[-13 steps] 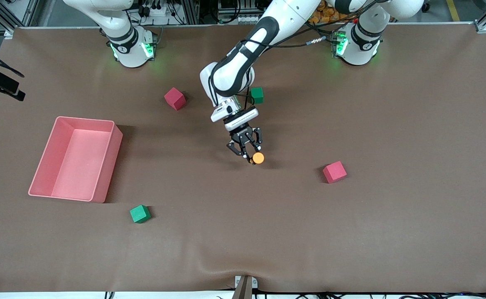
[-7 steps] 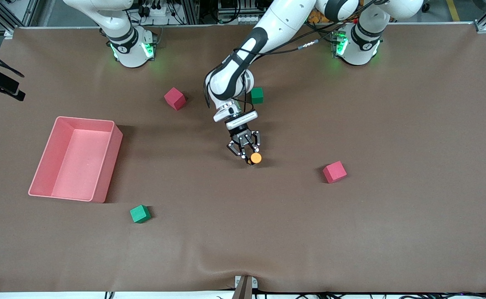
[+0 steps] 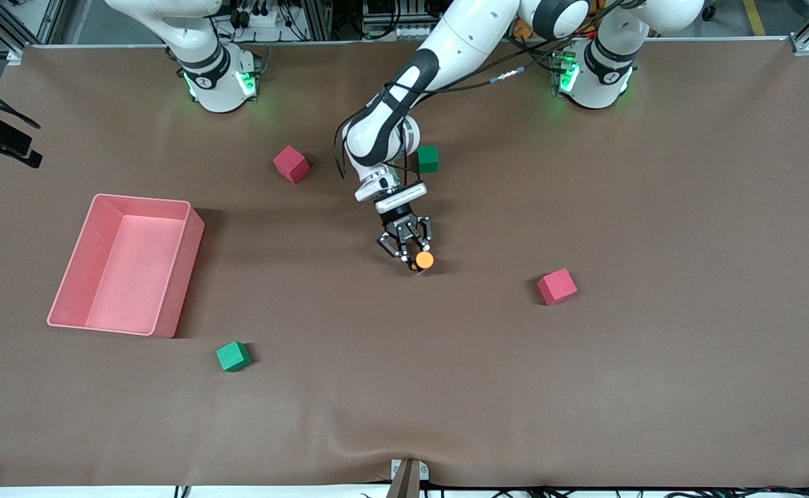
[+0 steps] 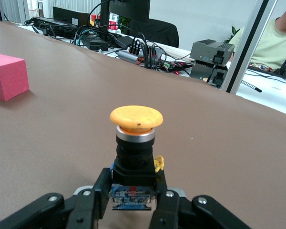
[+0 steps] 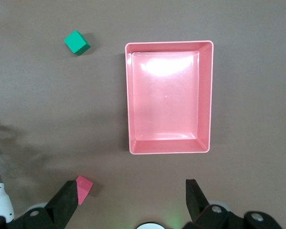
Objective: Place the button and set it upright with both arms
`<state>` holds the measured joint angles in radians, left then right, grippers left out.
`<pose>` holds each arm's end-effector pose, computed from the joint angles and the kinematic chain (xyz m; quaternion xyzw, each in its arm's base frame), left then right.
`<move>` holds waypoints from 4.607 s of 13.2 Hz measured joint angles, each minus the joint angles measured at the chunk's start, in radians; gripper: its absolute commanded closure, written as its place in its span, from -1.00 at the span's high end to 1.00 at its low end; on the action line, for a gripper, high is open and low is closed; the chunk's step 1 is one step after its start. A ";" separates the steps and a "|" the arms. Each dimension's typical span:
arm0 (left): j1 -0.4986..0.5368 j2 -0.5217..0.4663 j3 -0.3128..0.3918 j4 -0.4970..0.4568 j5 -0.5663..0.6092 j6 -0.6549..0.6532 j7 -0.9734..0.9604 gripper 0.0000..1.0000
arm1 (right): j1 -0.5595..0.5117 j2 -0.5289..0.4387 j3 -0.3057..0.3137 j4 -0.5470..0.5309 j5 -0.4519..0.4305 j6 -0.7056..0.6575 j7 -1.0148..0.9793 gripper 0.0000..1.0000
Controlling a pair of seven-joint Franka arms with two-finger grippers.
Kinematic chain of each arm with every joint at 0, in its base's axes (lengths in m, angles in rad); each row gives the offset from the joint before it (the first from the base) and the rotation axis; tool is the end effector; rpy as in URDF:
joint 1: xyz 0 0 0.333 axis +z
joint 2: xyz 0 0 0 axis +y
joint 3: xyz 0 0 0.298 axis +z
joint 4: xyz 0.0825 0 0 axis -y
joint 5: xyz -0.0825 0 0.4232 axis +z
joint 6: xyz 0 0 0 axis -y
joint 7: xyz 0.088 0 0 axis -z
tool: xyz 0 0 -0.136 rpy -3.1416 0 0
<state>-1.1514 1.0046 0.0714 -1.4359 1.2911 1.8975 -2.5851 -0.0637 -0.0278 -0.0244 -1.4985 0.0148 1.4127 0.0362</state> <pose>0.4086 -0.5710 0.0453 -0.7819 -0.2604 -0.5618 0.0723 0.5650 -0.0479 0.6167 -0.9977 0.0611 0.0288 0.0084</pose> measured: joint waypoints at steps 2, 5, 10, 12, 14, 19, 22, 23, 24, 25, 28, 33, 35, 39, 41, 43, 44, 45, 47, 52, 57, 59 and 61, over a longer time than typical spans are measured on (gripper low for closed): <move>0.000 0.021 0.000 0.016 0.000 0.000 -0.011 -0.77 | 0.000 0.000 0.000 0.000 0.000 0.000 0.000 1.00; 0.000 0.047 0.000 0.036 0.000 0.000 -0.011 -0.49 | 0.000 0.000 0.000 0.000 0.000 0.000 0.000 1.00; -0.001 0.056 0.000 0.037 0.001 -0.003 -0.011 0.95 | 0.000 0.000 0.000 0.000 0.000 0.000 0.000 1.00; -0.002 0.059 0.000 0.038 0.001 -0.003 -0.011 1.00 | 0.000 0.000 0.000 0.000 0.000 0.000 0.000 1.00; -0.003 0.059 0.000 0.045 0.001 -0.003 -0.011 1.00 | 0.000 0.000 0.000 0.000 0.000 0.000 0.000 1.00; -0.011 0.024 -0.028 0.057 -0.006 -0.039 0.080 1.00 | -0.002 0.000 -0.002 0.000 0.000 0.000 0.000 1.00; -0.018 -0.005 -0.061 0.002 -0.007 -0.074 0.158 1.00 | -0.002 0.000 -0.001 0.000 0.000 0.000 0.000 1.00; -0.019 -0.023 -0.076 -0.014 -0.017 -0.076 0.182 1.00 | -0.002 0.000 0.000 0.000 0.000 0.000 0.000 1.00; -0.022 -0.042 -0.085 -0.024 -0.039 -0.079 0.211 1.00 | -0.002 0.000 0.001 0.000 0.001 0.000 0.000 1.00; -0.023 -0.063 -0.092 -0.033 -0.065 -0.086 0.257 1.00 | -0.002 0.001 0.003 0.000 0.001 0.000 0.000 1.00; -0.024 -0.139 -0.136 -0.065 -0.147 -0.116 0.387 1.00 | 0.001 0.007 0.007 -0.001 0.001 0.000 0.000 1.00; 0.015 -0.330 -0.145 -0.069 -0.352 -0.130 0.652 1.00 | 0.003 0.008 0.013 -0.001 0.001 0.000 0.000 1.00; 0.092 -0.430 -0.143 -0.061 -0.452 -0.129 0.791 1.00 | 0.003 0.008 0.013 -0.001 0.001 0.000 0.000 1.00; 0.266 -0.522 -0.144 -0.011 -0.571 -0.122 1.004 1.00 | 0.003 0.008 0.013 -0.001 0.001 0.000 0.000 1.00; 0.341 -0.527 -0.144 0.017 -0.638 -0.112 1.114 1.00 | 0.002 0.008 0.012 -0.001 0.001 0.000 0.000 1.00; 0.441 -0.550 -0.144 0.037 -0.722 -0.075 1.270 1.00 | 0.002 0.008 0.012 0.000 0.001 0.000 0.000 1.00; 0.507 -0.566 -0.151 0.043 -0.766 -0.054 1.356 1.00 | 0.002 0.008 0.012 -0.001 0.001 0.000 0.000 1.00; 0.587 -0.582 -0.176 0.048 -0.801 -0.043 1.439 1.00 | 0.002 0.008 0.012 -0.001 0.001 0.000 0.000 1.00; 0.789 -0.610 -0.290 0.051 -0.840 -0.037 1.580 1.00 | 0.003 0.008 0.013 -0.001 0.001 0.000 0.000 1.00; 1.235 -0.650 -0.570 0.055 -0.997 -0.034 1.868 1.00 | 0.003 0.008 0.013 -0.001 0.001 0.000 0.000 1.00; 1.162 -0.804 -0.355 0.054 -1.220 -0.217 2.016 1.00 | 0.003 0.009 0.013 -0.002 0.001 0.000 0.000 1.00; 1.108 -0.861 -0.283 0.049 -1.225 -0.295 2.076 1.00 | 0.003 0.009 0.013 -0.002 0.001 0.000 0.000 1.00; 1.097 -0.919 -0.260 0.018 -1.234 -0.340 2.096 1.00 | 0.003 0.009 0.013 -0.002 0.001 0.000 0.000 1.00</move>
<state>-0.0540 0.0855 -0.1888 -1.4181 0.0573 1.5571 -0.4893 -0.0610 -0.0186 -0.0110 -1.5010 0.0162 1.4124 0.0364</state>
